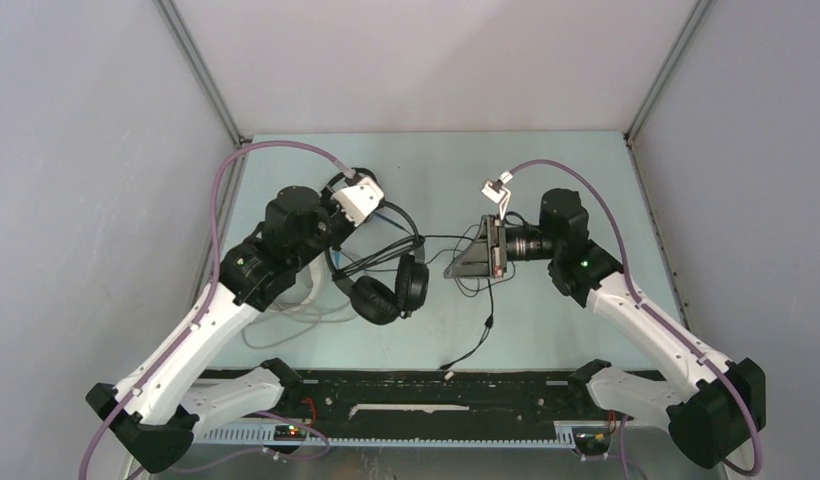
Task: Wrap the headphones
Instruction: Wrap the headphones cable around the headphones.
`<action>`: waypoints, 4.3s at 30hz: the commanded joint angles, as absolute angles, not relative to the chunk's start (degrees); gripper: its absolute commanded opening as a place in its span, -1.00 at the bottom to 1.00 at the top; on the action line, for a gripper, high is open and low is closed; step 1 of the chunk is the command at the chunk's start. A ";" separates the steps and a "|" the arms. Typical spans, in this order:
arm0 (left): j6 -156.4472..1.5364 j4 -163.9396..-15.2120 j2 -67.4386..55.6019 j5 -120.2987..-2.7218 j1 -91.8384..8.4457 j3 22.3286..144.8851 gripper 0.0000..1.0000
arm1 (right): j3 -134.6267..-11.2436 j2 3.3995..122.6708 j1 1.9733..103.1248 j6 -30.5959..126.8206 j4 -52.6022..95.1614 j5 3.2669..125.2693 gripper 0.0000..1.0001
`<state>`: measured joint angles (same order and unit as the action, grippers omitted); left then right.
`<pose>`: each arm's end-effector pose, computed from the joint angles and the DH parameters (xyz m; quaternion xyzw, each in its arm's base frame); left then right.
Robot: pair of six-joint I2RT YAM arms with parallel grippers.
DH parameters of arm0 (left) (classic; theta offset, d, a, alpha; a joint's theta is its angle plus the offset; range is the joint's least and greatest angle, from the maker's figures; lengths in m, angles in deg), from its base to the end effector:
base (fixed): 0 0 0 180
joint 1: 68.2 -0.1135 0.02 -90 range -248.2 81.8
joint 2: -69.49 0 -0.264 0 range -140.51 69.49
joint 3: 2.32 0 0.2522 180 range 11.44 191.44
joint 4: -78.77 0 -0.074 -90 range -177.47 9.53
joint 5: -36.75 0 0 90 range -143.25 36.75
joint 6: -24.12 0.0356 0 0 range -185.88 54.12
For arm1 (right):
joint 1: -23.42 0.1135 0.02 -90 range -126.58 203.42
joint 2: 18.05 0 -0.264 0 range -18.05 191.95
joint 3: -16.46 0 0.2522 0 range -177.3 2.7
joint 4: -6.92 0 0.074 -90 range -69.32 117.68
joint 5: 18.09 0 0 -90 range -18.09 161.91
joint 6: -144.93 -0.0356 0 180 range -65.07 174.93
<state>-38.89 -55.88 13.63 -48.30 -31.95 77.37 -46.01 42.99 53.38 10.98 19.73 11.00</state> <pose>0.1666 -0.1184 0.3937 0.4123 0.7160 -0.0098 0.5632 0.1870 0.1437 0.3328 -0.2375 0.7011 0.6417 0.2006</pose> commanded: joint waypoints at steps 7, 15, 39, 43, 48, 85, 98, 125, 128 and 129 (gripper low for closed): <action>-49.16 -62.79 14.10 -25.09 -29.48 74.25 -1.00 | -54.61 48.81 54.32 3.02 10.59 16.72 -0.86; -62.17 -57.76 8.54 -18.80 -29.17 78.86 -1.00 | -59.40 53.40 58.81 2.29 10.95 20.81 -0.89; -96.78 -58.57 1.49 -9.74 -26.87 82.60 -1.00 | -75.58 63.88 69.63 13.80 30.18 35.68 -0.76; -101.89 -59.60 2.01 -13.32 -26.83 83.11 -1.00 | -76.07 62.60 71.11 16.74 34.24 41.00 -0.76; -107.08 -56.73 0.92 -13.22 -26.83 87.21 -1.00 | -76.06 60.64 73.04 19.66 36.91 47.44 -0.78; -122.22 -49.42 4.15 -20.97 -26.82 96.08 -1.00 | -66.72 53.15 86.80 33.16 32.52 83.69 -0.67; -123.00 -50.35 5.21 -23.77 -26.76 96.55 -1.00 | -60.27 46.30 89.16 36.96 26.39 82.59 -0.32; -123.09 -49.87 6.48 -30.10 -26.85 101.46 -1.00 | -27.94 32.76 88.80 52.60 -7.03 68.00 0.47; -123.49 -49.56 6.67 -30.60 -26.84 101.66 -1.00 | -27.69 34.23 88.81 53.70 -7.75 69.07 0.48; -123.56 -49.65 6.79 -30.76 -26.79 101.57 -1.00 | -27.30 34.59 88.81 54.22 -8.07 69.24 0.48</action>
